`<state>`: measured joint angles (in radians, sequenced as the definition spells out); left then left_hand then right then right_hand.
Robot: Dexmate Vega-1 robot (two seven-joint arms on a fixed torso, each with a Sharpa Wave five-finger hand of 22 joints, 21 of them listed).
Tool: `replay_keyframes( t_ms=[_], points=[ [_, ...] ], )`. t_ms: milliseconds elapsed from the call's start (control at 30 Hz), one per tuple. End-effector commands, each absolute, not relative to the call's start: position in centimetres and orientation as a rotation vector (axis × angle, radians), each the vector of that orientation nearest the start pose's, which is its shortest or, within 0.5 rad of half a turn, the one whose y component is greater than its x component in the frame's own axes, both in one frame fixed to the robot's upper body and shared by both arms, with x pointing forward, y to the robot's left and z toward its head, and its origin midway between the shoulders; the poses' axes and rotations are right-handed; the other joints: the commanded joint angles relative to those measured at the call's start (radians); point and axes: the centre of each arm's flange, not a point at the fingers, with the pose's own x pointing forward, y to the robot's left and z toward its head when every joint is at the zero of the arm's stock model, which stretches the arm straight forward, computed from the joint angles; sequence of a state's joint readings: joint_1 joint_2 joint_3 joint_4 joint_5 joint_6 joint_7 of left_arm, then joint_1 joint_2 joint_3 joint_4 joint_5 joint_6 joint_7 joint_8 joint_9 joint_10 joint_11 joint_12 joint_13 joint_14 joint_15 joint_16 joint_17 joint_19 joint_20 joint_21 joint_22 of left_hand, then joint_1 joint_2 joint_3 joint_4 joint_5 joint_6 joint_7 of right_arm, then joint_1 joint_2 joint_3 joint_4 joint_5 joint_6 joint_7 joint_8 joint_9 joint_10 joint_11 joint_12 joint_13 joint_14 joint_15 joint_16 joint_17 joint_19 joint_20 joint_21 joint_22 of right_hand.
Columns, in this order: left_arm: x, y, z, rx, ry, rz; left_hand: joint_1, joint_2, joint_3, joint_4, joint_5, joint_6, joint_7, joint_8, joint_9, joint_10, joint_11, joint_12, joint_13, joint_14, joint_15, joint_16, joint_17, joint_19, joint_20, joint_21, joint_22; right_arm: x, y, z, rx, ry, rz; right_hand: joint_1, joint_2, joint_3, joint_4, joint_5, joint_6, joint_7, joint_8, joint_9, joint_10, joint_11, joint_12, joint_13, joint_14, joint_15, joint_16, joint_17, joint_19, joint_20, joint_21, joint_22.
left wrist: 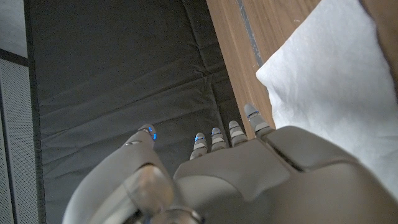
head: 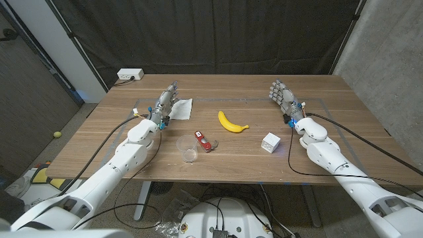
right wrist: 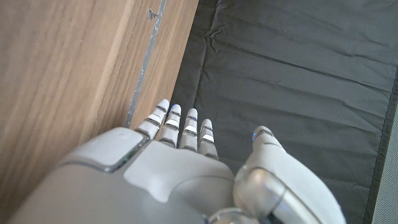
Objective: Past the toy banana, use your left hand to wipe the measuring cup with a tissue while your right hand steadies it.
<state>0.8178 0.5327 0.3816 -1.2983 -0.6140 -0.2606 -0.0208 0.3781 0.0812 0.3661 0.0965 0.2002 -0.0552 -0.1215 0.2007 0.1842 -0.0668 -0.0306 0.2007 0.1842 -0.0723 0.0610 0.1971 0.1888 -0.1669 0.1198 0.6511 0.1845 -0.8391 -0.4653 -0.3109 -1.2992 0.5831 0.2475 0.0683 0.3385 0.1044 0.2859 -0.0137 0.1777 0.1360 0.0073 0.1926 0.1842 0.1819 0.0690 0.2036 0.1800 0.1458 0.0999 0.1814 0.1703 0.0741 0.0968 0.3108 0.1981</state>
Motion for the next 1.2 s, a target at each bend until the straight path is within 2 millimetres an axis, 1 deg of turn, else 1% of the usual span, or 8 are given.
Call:
replay_keyframes(
  t_ms=[33, 233, 567, 700, 867, 1000, 1067, 1200],
  points=[
    [65.9, 30.3, -0.4, 0.207, -0.541, -0.167, 0.012, 0.002, 0.010, -0.003, 0.008, 0.008, -0.006, 0.007, 0.004, -0.004, 0.000, 0.007, 0.005, -0.007, -0.004, 0.006, 0.002, -0.010, 0.000, 0.004, 0.005, 65.2, -28.3, -1.8, -0.066, -0.571, 0.212, 0.010, -0.001, 0.009, -0.002, 0.006, 0.002, 0.000, 0.002, 0.002, 0.000, 0.000, 0.004, 0.005, 0.010, -0.002, 0.006, 0.005, 0.001, 0.005, 0.007, 0.003],
    [65.4, 30.8, 1.1, 0.376, -0.512, -0.145, 0.019, 0.006, 0.014, -0.008, 0.007, 0.011, -0.008, 0.008, 0.004, -0.006, -0.001, 0.006, 0.005, -0.010, -0.005, 0.004, 0.002, -0.013, -0.003, 0.002, 0.005, 64.2, -27.4, -1.4, -0.138, -0.575, 0.222, 0.011, -0.001, 0.009, -0.004, 0.006, 0.001, -0.001, 0.001, 0.002, -0.001, 0.001, 0.004, 0.005, 0.006, 0.002, 0.004, 0.005, -0.001, 0.005, 0.006, 0.003],
    [64.9, 31.1, 2.3, 0.532, -0.479, -0.120, 0.036, 0.001, 0.019, -0.023, 0.005, 0.019, -0.010, 0.010, 0.004, 0.001, -0.004, 0.008, 0.005, -0.014, -0.008, 0.001, 0.001, -0.020, -0.006, -0.003, 0.005, 62.6, -25.5, -1.4, -0.212, -0.590, 0.261, 0.013, 0.000, 0.011, -0.007, 0.005, 0.002, -0.001, 0.001, 0.002, 0.001, -0.001, 0.005, 0.005, 0.004, 0.001, 0.002, 0.005, -0.001, 0.007, 0.005, 0.004],
    [64.4, 31.1, 2.6, 0.624, -0.455, -0.069, 0.054, -0.011, 0.020, -0.041, 0.002, 0.030, -0.017, 0.012, 0.004, 0.014, -0.009, 0.012, 0.005, -0.004, -0.013, 0.003, 0.000, -0.021, -0.010, -0.006, 0.005, 61.9, -24.9, -1.5, -0.218, -0.596, 0.268, 0.013, 0.000, 0.011, -0.008, 0.005, 0.003, -0.001, 0.002, 0.002, -0.001, 0.001, 0.004, 0.005, 0.003, 0.000, 0.002, 0.005, -0.002, 0.007, 0.004, 0.004],
    [64.0, 31.1, 3.0, 0.736, -0.413, -0.022, 0.081, -0.034, 0.021, -0.070, -0.002, 0.056, -0.028, 0.019, 0.004, 0.039, -0.020, 0.018, 0.006, 0.027, -0.032, 0.012, 0.000, 0.011, -0.011, 0.000, 0.004, 60.6, -23.9, -1.2, -0.244, -0.629, 0.286, 0.014, 0.000, 0.012, -0.010, 0.004, 0.003, 0.000, 0.001, 0.002, -0.001, 0.000, 0.005, 0.005, 0.002, 0.002, 0.001, 0.005, -0.003, 0.007, 0.003, 0.004],
    [63.8, 31.1, 3.3, 0.803, -0.379, -0.018, 0.095, -0.062, 0.013, -0.090, -0.007, 0.049, -0.057, 0.015, 0.005, 0.037, -0.027, 0.015, 0.007, 0.039, -0.039, 0.014, 0.002, 0.021, -0.016, -0.001, 0.003, 59.6, -22.7, -0.8, -0.281, -0.674, 0.302, 0.015, 0.000, 0.012, -0.011, 0.004, 0.003, -0.001, 0.001, 0.002, -0.001, -0.001, 0.005, 0.005, 0.003, 0.001, 0.002, 0.005, -0.002, 0.008, 0.003, 0.004],
    [63.8, 31.1, 3.5, 0.835, -0.366, -0.015, 0.106, -0.082, 0.008, -0.105, -0.008, 0.097, -0.075, 0.031, 0.006, 0.052, -0.029, 0.019, 0.008, 0.057, -0.045, 0.018, 0.005, 0.028, -0.019, -0.004, 0.003, 59.1, -22.1, -0.6, -0.305, -0.699, 0.310, 0.016, 0.000, 0.012, -0.013, 0.004, 0.004, -0.001, 0.002, 0.002, -0.001, -0.004, 0.005, 0.005, 0.005, -0.001, 0.003, 0.005, -0.002, 0.009, 0.003, 0.004],
    [63.8, 31.2, 3.7, 0.882, -0.340, -0.017, 0.111, -0.089, 0.006, -0.111, -0.008, 0.112, -0.076, 0.035, 0.007, 0.068, -0.031, 0.024, 0.009, 0.069, -0.045, 0.022, 0.007, 0.036, -0.018, -0.003, 0.003, 58.2, -20.9, -0.2, -0.367, -0.746, 0.321, 0.013, -0.007, 0.009, -0.015, 0.003, 0.000, -0.005, 0.000, 0.002, -0.006, -0.006, 0.003, 0.005, 0.005, -0.003, 0.003, 0.006, -0.002, 0.010, 0.002, 0.004]
  ],
)
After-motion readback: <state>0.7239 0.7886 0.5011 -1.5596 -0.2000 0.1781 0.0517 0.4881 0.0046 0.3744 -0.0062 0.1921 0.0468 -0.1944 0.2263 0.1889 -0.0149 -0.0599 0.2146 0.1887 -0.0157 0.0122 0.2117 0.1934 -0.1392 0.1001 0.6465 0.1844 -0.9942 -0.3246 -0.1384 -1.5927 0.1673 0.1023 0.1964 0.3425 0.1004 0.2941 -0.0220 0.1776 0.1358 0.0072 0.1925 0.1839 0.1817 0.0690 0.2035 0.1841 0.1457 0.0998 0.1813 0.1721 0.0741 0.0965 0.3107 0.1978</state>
